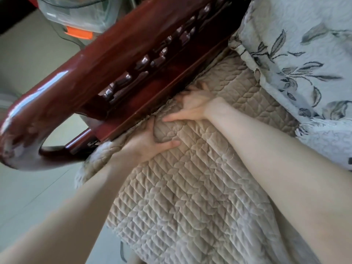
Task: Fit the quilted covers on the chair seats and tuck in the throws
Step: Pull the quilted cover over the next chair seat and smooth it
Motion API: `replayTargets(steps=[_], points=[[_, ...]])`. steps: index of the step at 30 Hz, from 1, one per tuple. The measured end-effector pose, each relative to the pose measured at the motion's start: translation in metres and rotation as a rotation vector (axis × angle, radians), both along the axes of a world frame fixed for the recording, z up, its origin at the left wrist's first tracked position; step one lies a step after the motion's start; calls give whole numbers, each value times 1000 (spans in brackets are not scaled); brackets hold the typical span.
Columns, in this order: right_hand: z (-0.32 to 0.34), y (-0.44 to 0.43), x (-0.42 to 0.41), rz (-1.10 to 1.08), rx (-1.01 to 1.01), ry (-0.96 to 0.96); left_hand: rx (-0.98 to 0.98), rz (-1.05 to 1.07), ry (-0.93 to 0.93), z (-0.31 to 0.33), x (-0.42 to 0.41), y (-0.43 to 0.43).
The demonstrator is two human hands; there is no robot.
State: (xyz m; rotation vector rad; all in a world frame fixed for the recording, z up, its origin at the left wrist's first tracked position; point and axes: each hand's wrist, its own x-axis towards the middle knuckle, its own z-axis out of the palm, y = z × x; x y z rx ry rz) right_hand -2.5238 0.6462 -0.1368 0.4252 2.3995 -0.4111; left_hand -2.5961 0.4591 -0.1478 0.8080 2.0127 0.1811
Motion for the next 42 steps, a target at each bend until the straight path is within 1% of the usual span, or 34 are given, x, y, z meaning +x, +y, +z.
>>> replayTargets(steps=[1, 3, 4, 7, 10, 12, 14, 15, 16, 17, 19, 21, 23, 24, 26, 31, 33, 36, 39, 42], points=[[1, -5, 4, 16, 16, 18, 44, -45, 86, 4, 7, -13], [2, -13, 14, 34, 26, 55, 137, -134, 314, 12, 19, -37], [1, -19, 20, 46, 17, 66, 125, -153, 354, 12, 23, -50], [-5, -32, 25, 70, 15, 87, 62, -115, 335, 8, 25, -61], [-9, -29, 7, 119, 26, 66, 41, -105, 283, 1, 18, -53], [-12, -29, -7, 136, 27, -6, 43, -73, 174, -10, 3, -43], [-13, -33, -16, 121, 19, -67, -40, -53, 21, -14, -16, -31], [-13, -34, -18, 105, 17, -68, -57, -49, -16, -15, -20, -27], [-11, -41, -17, 106, 17, -42, -31, -27, 3, -11, -17, -34], [-11, -39, -13, 101, 18, -7, 37, -21, 69, -12, -11, -36], [-9, -46, -1, 113, 14, 91, 159, -10, 254, -6, 9, -57], [-6, -53, 8, 127, -13, 123, 183, -37, 370, -6, 19, -78], [-3, -58, 10, 149, -6, 129, 199, -54, 432, -4, 19, -96], [-5, -58, 8, 147, -1, 141, 199, -65, 427, -6, 18, -102], [-8, -57, -1, 157, -5, 135, 132, -114, 369, -7, 15, -106], [-16, -69, -26, 171, -9, -14, -14, -25, 207, -16, -17, -80], [-13, -71, -27, 155, -6, 15, -19, -19, 265, -13, -17, -81], [-14, -78, -8, 145, 10, 171, 58, -31, 409, -10, 0, -105], [-15, -86, 2, 173, 2, 196, 66, -10, 390, -11, 2, -125], [-16, -85, -10, 162, 27, 146, -19, 24, 308, -19, -16, -117]])
